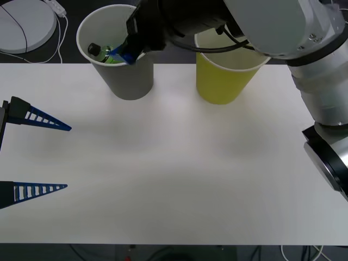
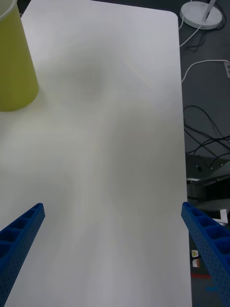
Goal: Put the can into the green bin and the plastic bottle into the gray bin
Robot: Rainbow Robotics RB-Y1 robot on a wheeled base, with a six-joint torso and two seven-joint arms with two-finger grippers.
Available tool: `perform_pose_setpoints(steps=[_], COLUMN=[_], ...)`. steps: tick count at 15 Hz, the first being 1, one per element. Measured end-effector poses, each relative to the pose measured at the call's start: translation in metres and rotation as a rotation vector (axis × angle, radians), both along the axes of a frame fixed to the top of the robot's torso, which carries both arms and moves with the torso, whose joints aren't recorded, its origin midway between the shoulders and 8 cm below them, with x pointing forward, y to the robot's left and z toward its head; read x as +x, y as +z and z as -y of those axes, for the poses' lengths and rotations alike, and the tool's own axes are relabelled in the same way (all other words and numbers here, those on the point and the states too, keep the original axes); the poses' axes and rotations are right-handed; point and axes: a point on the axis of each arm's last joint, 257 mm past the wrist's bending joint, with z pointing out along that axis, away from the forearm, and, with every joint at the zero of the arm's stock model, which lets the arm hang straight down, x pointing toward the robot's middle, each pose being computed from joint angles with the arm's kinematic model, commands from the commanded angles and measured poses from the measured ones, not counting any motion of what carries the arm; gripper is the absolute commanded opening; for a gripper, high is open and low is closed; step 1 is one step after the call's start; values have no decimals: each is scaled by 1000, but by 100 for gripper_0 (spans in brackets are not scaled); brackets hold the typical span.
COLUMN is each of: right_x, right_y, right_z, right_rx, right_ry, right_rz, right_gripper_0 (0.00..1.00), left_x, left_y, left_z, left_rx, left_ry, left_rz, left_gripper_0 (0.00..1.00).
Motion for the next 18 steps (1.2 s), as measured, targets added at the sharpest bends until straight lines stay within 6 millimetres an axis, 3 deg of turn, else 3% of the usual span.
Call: perform_pose_setpoints(steps=[7,14,18], right_x=[-33,-81,-94], right_y=[-41,-82,-100], right_z=[39,87,106], right_rx=[-39,-74,-102], right_ry=[106,162,193], right_rz=[5,12,27], right_gripper_0=[100,100,100], left_x=[0,0,0], left_y=[0,0,0], left_z=[0,0,0], left_rx=[0,0,0], left_ry=[0,0,0], left_rz=[0,0,0], left_gripper_0=[100,100,100])
